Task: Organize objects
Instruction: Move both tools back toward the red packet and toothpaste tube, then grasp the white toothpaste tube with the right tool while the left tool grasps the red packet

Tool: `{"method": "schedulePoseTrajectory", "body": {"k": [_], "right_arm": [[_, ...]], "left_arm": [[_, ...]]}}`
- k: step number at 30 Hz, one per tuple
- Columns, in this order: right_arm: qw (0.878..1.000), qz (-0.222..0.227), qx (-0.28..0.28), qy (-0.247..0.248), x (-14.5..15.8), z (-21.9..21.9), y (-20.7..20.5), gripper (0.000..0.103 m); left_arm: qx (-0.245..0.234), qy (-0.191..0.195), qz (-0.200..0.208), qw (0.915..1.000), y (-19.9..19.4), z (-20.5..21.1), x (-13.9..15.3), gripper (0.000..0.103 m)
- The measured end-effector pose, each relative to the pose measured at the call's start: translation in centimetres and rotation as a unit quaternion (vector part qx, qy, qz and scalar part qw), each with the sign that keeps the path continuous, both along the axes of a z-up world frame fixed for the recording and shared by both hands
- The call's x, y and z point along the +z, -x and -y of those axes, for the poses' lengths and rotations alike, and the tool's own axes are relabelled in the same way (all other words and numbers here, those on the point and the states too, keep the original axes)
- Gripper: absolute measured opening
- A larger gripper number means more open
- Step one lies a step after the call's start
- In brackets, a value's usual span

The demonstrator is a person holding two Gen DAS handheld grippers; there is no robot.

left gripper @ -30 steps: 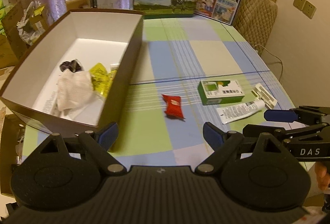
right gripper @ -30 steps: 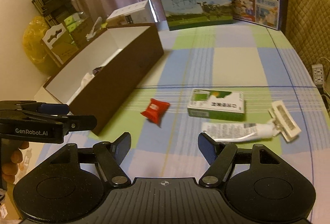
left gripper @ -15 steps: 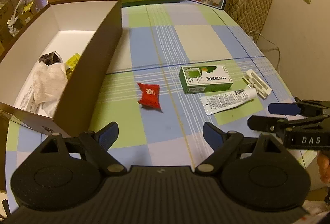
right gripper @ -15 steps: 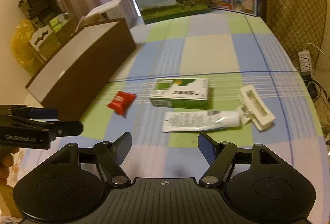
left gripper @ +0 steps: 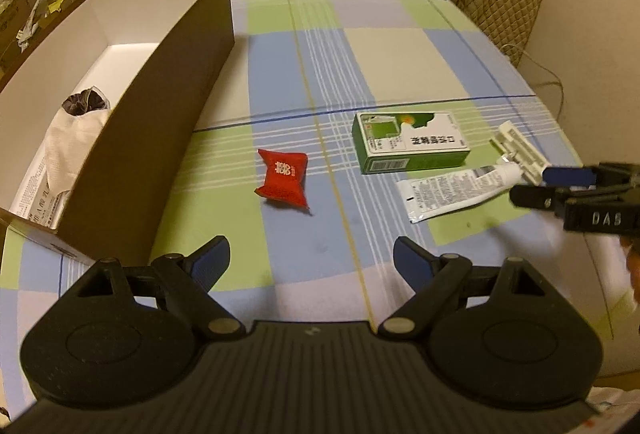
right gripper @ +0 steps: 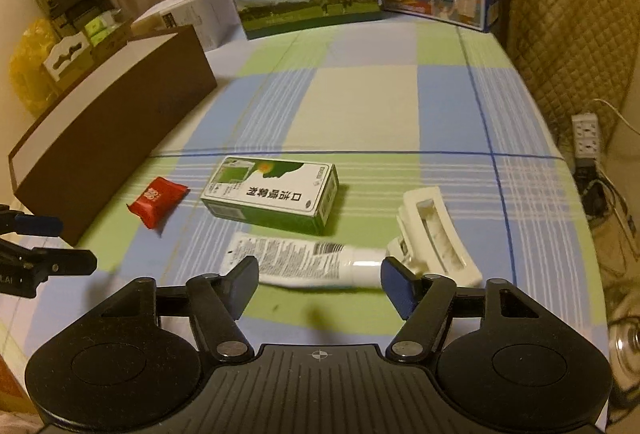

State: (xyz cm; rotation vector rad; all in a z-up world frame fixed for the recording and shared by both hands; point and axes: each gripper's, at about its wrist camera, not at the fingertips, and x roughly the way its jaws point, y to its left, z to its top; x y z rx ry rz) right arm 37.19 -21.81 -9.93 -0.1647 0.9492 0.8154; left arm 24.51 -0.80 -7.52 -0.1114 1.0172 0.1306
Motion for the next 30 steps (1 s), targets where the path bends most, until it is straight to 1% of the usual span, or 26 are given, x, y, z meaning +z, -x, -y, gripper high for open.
{"method": "schedulePoseTrajectory", "body": {"k": [4, 10, 12, 16, 20, 25, 28, 30], "right_arm": [[1.000, -0.008, 0.026, 0.006, -1.0, -1.0, -1.6, 0.057], [0.998, -0.008, 0.069, 0.013, -2.3, -2.9, -3.3, 0.056], [0.996, -0.013, 0.085, 0.013, -2.9, -3.3, -3.6, 0.056], [0.995, -0.026, 0.100, 0.019, -3.8, -3.6, -3.5, 0.056], [0.992, -0.040, 0.114, 0.019, -4.0, -3.4, -2.4, 0.056], [0.990, -0.049, 0.135, 0.016, -4.0, -3.1, 0.8, 0.057], [0.986, -0.052, 0.156, 0.022, -4.1, -3.3, 2.8, 0.056], [0.984, -0.038, 0.172, 0.029, -4.1, -3.5, 3.9, 0.056]], "left_arm": [[0.007, 0.000, -0.016, 0.9998, -0.6, 0.0, -0.9, 0.087], [0.012, -0.005, -0.025, 0.9996, -1.1, 0.1, -1.4, 0.087], [0.014, -0.006, -0.028, 0.9995, -1.2, 0.1, -1.6, 0.087], [0.019, -0.004, -0.032, 0.9993, -1.3, -0.2, -1.7, 0.087], [0.022, -0.003, -0.032, 0.9992, -1.4, -0.5, -1.8, 0.087], [0.027, -0.001, -0.036, 0.9990, -1.5, -0.8, -2.2, 0.087], [0.028, 0.000, -0.039, 0.9989, -1.6, -1.1, -2.5, 0.087], [0.027, 0.001, -0.040, 0.9988, -1.6, -1.2, -2.6, 0.087]]}}
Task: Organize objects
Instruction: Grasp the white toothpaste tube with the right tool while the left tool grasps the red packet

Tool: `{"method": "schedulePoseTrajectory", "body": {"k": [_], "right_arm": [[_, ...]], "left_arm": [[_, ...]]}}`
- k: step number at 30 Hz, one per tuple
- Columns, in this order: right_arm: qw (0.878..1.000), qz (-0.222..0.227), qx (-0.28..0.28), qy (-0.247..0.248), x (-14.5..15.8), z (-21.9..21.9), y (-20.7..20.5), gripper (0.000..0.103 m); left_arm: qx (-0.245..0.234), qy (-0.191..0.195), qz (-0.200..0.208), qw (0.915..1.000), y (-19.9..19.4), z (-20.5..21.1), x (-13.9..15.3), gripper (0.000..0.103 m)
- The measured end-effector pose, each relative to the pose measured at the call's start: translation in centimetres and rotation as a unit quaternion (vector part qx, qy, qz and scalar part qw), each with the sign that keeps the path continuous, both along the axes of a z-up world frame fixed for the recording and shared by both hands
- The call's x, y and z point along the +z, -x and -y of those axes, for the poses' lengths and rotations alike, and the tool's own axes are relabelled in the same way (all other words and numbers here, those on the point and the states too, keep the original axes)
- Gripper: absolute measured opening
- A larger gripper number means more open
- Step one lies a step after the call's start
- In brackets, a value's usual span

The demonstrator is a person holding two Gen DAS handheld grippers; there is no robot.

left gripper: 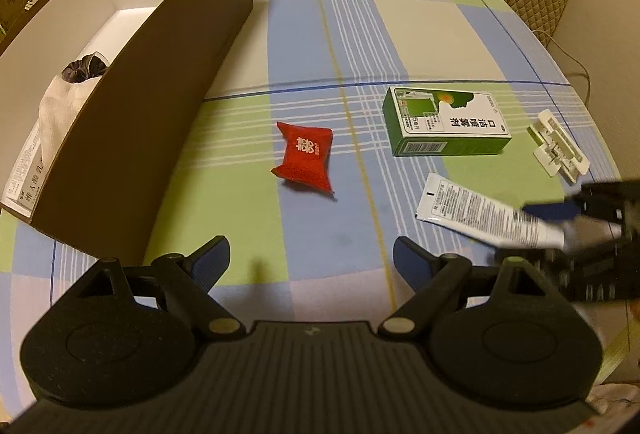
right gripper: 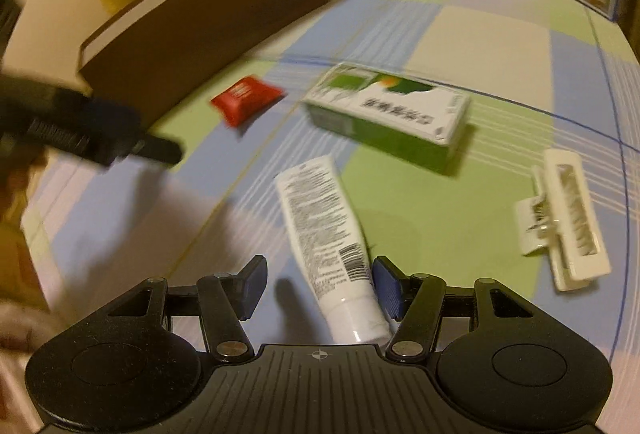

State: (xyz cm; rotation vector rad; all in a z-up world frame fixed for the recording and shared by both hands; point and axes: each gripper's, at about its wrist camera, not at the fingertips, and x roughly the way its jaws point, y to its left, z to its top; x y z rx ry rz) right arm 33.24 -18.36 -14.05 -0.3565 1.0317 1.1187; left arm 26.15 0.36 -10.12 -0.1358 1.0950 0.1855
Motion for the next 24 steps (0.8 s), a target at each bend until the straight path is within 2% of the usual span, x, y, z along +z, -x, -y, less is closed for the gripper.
{"method": "schedulePoseTrajectory", "body": {"k": [5, 6, 7, 10, 14, 17, 24], "right_arm": [[0.999, 0.046, 0.007, 0.015, -0.2, -0.9, 1.7, 0.056], [0.998, 0.056, 0.008, 0.018, -0.2, -1.1, 1.9, 0.051], [0.997, 0.072, 0.010, 0.024, -0.2, -1.3, 2.2, 0.036], [0.994, 0.101, 0.022, 0.034, -0.3, -1.6, 2.9, 0.035], [0.994, 0.104, 0.020, 0.027, 0.0, -1.4, 3.1, 0.034], [0.995, 0.101, 0.013, 0.002, 1.0, -1.1, 3.1, 0.033], [0.994, 0.091, -0.047, -0.049, 4.1, -0.6, 1.9, 0.034]], "left_arm": [[-0.006, 0.002, -0.001, 1.0000, -0.1, -0.1, -0.3, 0.087], [-0.007, 0.002, -0.001, 1.0000, -0.1, -0.1, -0.3, 0.087], [-0.008, 0.002, -0.001, 1.0000, -0.1, -0.1, -0.4, 0.087], [-0.011, 0.004, -0.001, 0.9999, 0.0, 0.0, -0.5, 0.087], [-0.011, 0.006, 0.000, 0.9999, 0.1, -0.2, -0.5, 0.087], [-0.009, 0.007, 0.003, 0.9999, 0.1, -0.5, -0.5, 0.086], [-0.029, -0.008, 0.008, 0.9995, -1.2, -0.8, -0.5, 0.081]]}}
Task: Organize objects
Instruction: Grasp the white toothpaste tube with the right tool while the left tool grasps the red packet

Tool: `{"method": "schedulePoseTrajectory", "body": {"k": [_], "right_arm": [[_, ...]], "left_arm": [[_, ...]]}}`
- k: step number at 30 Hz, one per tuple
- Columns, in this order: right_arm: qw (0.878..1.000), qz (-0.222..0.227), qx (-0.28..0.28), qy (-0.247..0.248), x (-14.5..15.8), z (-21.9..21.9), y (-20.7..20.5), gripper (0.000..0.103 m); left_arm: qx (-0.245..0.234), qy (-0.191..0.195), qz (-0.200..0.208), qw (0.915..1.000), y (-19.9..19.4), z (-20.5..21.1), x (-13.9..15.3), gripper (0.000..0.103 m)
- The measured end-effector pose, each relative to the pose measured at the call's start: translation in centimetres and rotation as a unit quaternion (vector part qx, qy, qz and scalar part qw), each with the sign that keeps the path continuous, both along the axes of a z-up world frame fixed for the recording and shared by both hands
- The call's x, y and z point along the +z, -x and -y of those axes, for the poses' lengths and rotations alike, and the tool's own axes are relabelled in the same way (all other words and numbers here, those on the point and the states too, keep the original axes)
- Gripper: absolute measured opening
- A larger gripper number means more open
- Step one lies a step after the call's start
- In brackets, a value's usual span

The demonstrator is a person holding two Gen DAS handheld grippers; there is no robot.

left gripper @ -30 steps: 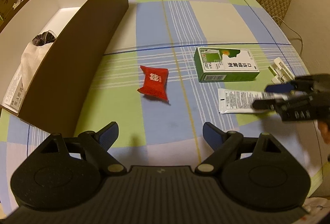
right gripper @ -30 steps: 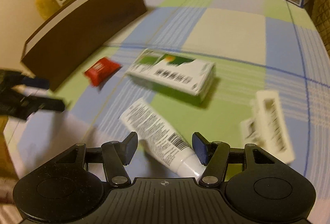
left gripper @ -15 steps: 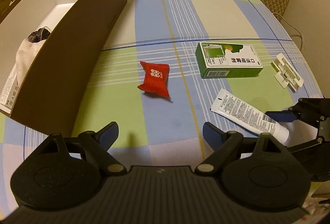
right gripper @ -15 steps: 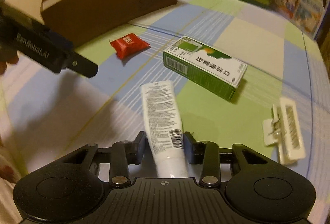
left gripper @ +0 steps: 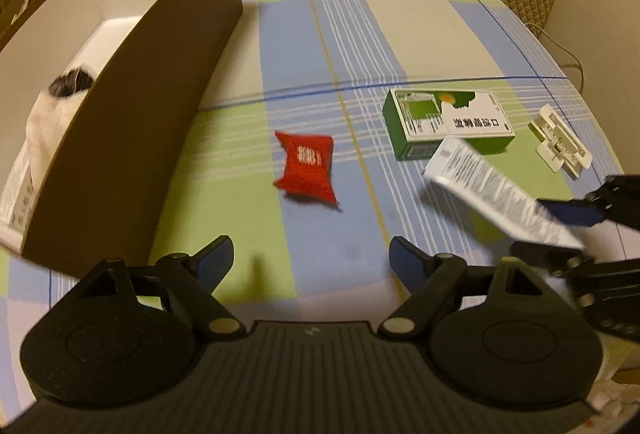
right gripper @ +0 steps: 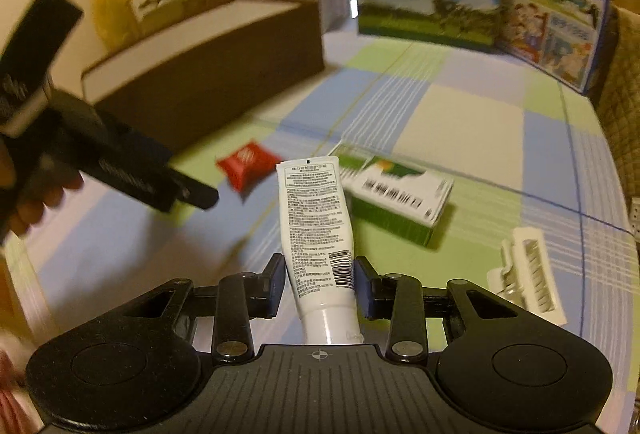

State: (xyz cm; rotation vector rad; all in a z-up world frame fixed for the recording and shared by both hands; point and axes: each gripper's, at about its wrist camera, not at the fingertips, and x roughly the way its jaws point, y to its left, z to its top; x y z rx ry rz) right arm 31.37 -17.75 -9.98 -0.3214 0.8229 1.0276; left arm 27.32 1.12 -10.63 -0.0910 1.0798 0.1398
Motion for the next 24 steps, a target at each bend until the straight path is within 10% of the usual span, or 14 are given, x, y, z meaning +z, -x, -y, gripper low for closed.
{"method": "schedulePoseTrajectory", "body": {"k": [24], "right_arm": [[0.989, 0.000, -0.147, -0.015, 2.9, 4.2, -3.4, 0.034]], "left_arm": [[-0.058, -0.017, -0.031, 0.9977, -7.9, -1.0, -2.9, 0.025]]}}
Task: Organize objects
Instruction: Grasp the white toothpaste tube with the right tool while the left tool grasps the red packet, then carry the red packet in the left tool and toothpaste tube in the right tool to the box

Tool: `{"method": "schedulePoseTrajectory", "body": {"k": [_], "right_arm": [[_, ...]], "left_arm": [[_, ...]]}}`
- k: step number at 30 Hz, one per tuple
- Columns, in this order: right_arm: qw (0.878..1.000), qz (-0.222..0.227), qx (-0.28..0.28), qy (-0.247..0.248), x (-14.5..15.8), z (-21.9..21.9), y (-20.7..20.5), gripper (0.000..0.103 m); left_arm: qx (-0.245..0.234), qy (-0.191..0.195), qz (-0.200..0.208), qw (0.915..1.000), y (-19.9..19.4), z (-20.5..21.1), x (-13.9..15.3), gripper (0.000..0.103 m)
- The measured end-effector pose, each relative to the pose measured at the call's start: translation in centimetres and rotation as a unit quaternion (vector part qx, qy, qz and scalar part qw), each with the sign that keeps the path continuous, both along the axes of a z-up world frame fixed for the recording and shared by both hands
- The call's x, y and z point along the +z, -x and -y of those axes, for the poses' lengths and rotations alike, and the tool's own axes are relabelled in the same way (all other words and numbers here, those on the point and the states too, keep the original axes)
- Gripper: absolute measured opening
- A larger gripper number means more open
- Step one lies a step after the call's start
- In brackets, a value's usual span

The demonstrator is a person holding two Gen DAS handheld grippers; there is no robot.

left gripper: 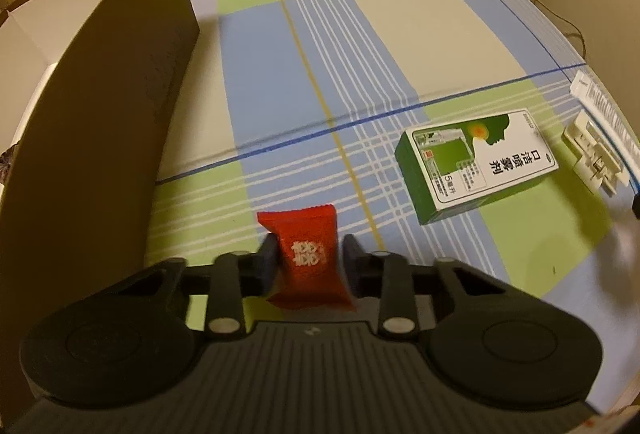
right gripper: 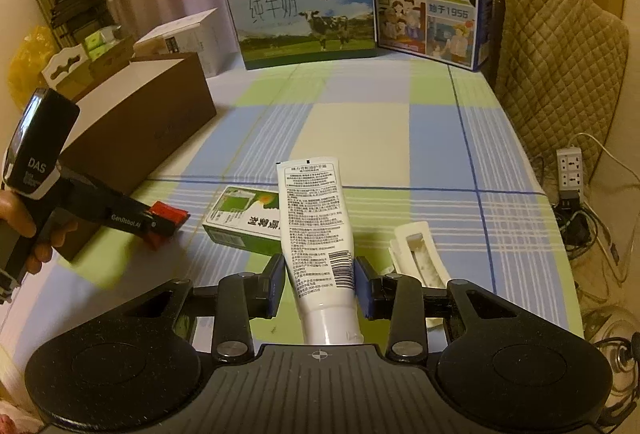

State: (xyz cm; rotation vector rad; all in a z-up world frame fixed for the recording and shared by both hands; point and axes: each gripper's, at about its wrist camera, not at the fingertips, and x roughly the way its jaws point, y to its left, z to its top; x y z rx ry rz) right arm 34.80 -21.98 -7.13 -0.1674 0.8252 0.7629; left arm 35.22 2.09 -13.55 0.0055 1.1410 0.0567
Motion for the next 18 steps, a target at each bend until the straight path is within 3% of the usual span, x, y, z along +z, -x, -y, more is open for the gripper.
{"method": "schedulePoseTrajectory", "body": {"k": [7, 18], "right_arm": [[1.000, -0.004, -0.004, -0.015, 1.1, -0.9, 0.5, 0.034], [0.998, -0.017, 0.026, -0.060, 3.8, -4.7, 2.7, 0.034]], "left_arm": [[-0.002, 0.007, 0.023, 0.9997, 0.9, -0.2, 1.4, 0.022], [0.023, 0.043, 0.107, 0.9930, 5.8, -2.3, 8.1, 0.021]]}}
